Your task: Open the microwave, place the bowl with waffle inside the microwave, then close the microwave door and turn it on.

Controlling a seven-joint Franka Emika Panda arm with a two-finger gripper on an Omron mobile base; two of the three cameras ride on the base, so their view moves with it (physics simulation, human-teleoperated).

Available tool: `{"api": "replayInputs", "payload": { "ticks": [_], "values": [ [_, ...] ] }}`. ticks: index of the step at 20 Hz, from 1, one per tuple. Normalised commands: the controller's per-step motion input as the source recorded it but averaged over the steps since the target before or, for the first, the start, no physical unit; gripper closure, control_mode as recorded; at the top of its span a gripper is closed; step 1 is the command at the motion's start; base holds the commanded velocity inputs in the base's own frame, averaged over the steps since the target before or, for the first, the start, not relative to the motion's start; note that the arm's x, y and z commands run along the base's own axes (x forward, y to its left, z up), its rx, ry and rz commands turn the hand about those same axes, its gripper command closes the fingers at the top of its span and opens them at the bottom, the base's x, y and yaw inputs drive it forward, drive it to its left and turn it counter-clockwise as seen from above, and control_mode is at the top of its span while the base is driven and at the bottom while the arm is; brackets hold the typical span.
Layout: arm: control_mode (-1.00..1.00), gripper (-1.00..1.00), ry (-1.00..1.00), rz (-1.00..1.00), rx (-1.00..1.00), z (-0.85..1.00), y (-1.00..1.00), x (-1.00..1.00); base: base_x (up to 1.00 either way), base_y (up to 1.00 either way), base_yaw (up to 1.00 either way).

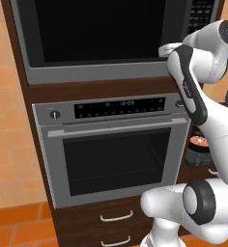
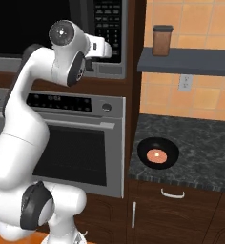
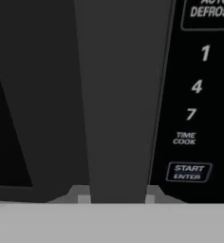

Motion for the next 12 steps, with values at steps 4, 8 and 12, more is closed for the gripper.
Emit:
{"api": "replayInputs", "payload": {
  "ticks": [4,8,12],
  "values": [
    [-1.00,1.00,0.00,0.07,0.07,-0.16,0.94,-0.51,0.00,0.00,0.00],
    [-1.00,1.00,0.00,0.00,0.03,-0.17,1.00,-0.66,0.00,0.00,0.00],
    [-1.00,1.00,0.00,0.00,0.00,-0.06,1.00,-0.74,0.00,0.00,0.00]
  ]
}}
